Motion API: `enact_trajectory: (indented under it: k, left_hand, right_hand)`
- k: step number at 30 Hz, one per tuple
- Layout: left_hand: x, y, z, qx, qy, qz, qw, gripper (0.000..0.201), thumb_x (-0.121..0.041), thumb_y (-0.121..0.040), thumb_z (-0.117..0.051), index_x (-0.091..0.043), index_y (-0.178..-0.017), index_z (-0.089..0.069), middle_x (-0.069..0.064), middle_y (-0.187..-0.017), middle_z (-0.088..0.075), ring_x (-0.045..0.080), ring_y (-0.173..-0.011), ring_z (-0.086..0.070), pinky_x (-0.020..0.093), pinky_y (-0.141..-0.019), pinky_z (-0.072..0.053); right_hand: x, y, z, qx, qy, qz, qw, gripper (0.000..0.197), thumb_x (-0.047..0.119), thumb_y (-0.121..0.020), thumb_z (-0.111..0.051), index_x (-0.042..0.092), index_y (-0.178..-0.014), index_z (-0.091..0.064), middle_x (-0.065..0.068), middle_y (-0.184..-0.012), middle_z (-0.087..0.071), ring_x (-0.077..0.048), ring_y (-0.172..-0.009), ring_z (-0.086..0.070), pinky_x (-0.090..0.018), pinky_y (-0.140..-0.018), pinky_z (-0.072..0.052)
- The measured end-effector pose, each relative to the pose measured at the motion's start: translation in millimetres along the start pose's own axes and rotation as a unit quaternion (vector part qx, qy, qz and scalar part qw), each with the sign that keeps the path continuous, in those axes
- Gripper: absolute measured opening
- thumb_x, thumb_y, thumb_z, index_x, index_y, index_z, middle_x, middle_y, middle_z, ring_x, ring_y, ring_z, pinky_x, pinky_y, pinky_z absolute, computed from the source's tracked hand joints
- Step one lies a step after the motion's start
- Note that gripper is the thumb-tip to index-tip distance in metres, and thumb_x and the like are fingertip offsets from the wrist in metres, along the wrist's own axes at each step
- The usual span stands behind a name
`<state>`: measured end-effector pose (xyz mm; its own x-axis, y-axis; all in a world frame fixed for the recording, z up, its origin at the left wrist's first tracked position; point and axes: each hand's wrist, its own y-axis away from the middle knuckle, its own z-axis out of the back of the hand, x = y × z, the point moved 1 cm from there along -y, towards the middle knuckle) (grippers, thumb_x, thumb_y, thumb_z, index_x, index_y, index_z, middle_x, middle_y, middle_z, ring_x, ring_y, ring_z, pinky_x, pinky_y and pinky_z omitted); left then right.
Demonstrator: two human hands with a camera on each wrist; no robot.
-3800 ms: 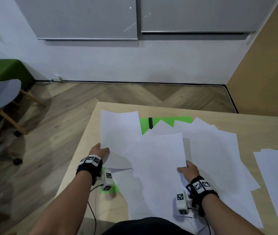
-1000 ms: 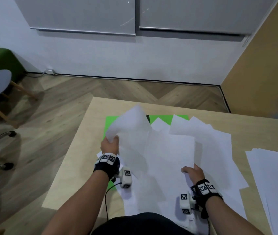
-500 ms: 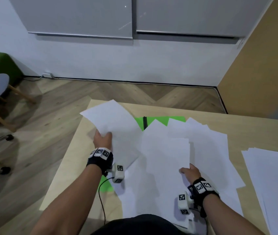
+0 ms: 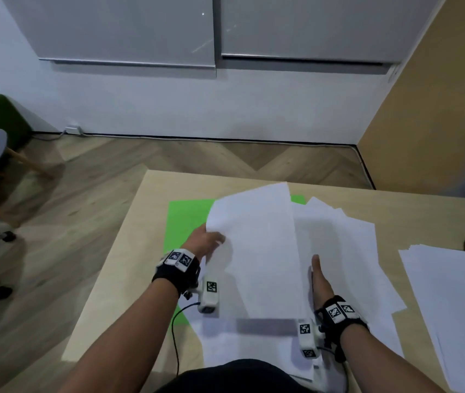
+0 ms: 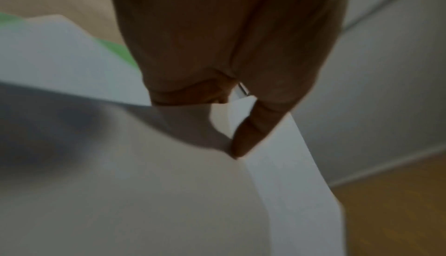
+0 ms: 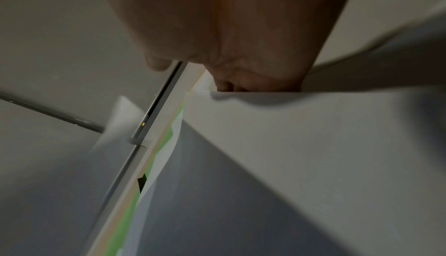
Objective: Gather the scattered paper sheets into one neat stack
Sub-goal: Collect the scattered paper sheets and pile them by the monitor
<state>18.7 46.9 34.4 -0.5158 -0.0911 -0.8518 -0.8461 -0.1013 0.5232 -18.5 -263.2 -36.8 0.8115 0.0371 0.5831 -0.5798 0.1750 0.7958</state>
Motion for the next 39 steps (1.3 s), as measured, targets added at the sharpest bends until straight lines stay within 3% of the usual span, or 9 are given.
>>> enact_trajectory:
  k: [3,7,10,13,16,19,22,32,39]
  left_hand:
    - [43.0,-1.8,-11.1,-0.034,-0.231,0.066,0.970,0.048,-0.009,-0.079,-0.068,-0.023,-0.121,-0.046,0.001,-0.108,-0.053,0.018,-0.088,-0.057,0.032,-0.081,-0.049]
    - [88.7,3.7,-23.9,-0.130,-0.237,0.084,0.959,0.028,-0.013,-0.079,-0.062,-0.025,-0.103,-0.054,0.005,-0.105,-0.067,0.023,-0.084,-0.061,0.030,-0.077,-0.055]
    - [97.5,8.8,-36.0,-0.132,-0.213,0.077,0.965,0.038,-0.017,-0.079,-0.062,-0.025,-0.115,-0.056,0.001,-0.099,-0.062,0.021,-0.077,-0.062,0.027,-0.068,-0.051]
    - [95.3,11.0,-32.0,-0.153,-0.218,0.059,0.962,0.048,-0.028,-0.070,-0.066,-0.024,-0.117,-0.059,0.001,-0.108,-0.064,0.020,-0.087,-0.064,0.025,-0.071,-0.048]
    - [78.9,12.3,-23.4,-0.154,-0.158,0.034,0.975,0.062,-0.027,-0.064,-0.071,-0.016,-0.124,-0.058,0.003,-0.117,-0.062,0.023,-0.108,-0.060,0.023,-0.083,-0.046]
    - [42.7,18.6,-25.5,-0.071,-0.001,0.016,0.997,0.044,-0.004,-0.051,-0.071,-0.001,-0.094,-0.060,0.011,-0.074,-0.062,0.025,-0.068,-0.058,0.023,-0.056,-0.051]
    - [19.2,8.4,-21.2,-0.073,0.011,-0.047,0.996,0.053,-0.013,-0.036,-0.070,-0.004,-0.088,-0.068,0.013,-0.078,-0.069,0.026,-0.074,-0.063,0.043,-0.073,-0.056]
    - [-65.1,52.4,-34.0,-0.042,0.102,-0.259,0.960,0.027,-0.003,-0.060,-0.064,-0.006,-0.087,-0.066,0.011,-0.086,-0.068,0.019,-0.077,-0.061,0.032,-0.072,-0.052]
    - [-2.2,31.7,-30.0,-0.063,-0.007,-0.144,0.988,0.026,-0.011,-0.053,-0.066,-0.014,-0.079,-0.065,0.004,-0.078,-0.066,0.020,-0.077,-0.058,0.029,-0.067,-0.047]
  right_hand:
    - [-2.0,-3.3,-2.1,0.022,-0.029,0.001,0.999,0.117,0.098,-0.055,-0.047,0.026,-0.147,-0.042,-0.005,-0.152,-0.041,-0.028,-0.135,-0.042,-0.047,-0.117,-0.025]
    - [-12.3,-20.3,-6.2,0.032,0.027,0.045,0.998,0.120,0.070,-0.054,-0.082,0.010,-0.147,-0.036,-0.009,-0.150,-0.043,-0.028,-0.133,-0.046,-0.047,-0.111,-0.035]
    - [-8.2,2.0,-17.8,0.031,0.007,0.082,0.996,0.030,0.005,-0.081,-0.075,0.007,-0.108,-0.061,-0.018,-0.120,-0.066,-0.027,-0.098,-0.064,-0.037,-0.091,-0.051]
    - [2.2,17.5,-24.4,-0.003,0.010,0.135,0.991,0.016,-0.012,-0.081,-0.059,0.004,-0.084,-0.060,-0.008,-0.080,-0.063,-0.019,-0.068,-0.055,-0.019,-0.057,-0.047]
    - [20.1,26.2,-27.9,0.003,-0.026,0.171,0.985,0.014,-0.002,-0.067,-0.060,0.010,-0.064,-0.054,-0.001,-0.059,-0.054,-0.020,-0.067,-0.048,-0.024,-0.058,-0.043]
    - [46.4,39.7,-28.7,0.021,-0.006,0.229,0.973,0.009,0.006,-0.056,-0.059,0.012,-0.060,-0.053,0.004,-0.052,-0.054,-0.019,-0.063,-0.047,-0.026,-0.054,-0.039]
    - [77.9,62.9,-32.2,0.031,-0.062,0.290,0.955,0.017,0.006,-0.050,-0.055,0.008,-0.067,-0.058,0.000,-0.061,-0.060,-0.019,-0.065,-0.052,-0.025,-0.057,-0.042]
    - [126.6,123.8,-29.7,0.006,-0.153,0.478,0.865,0.036,-0.016,-0.076,-0.065,0.017,-0.091,-0.068,0.012,-0.081,-0.074,-0.007,-0.077,-0.067,-0.018,-0.069,-0.053]
    - [88.0,84.3,-38.3,-0.013,-0.086,0.379,0.921,0.034,0.009,-0.051,-0.065,0.006,-0.085,-0.065,0.001,-0.072,-0.065,-0.014,-0.068,-0.059,-0.019,-0.059,-0.048]
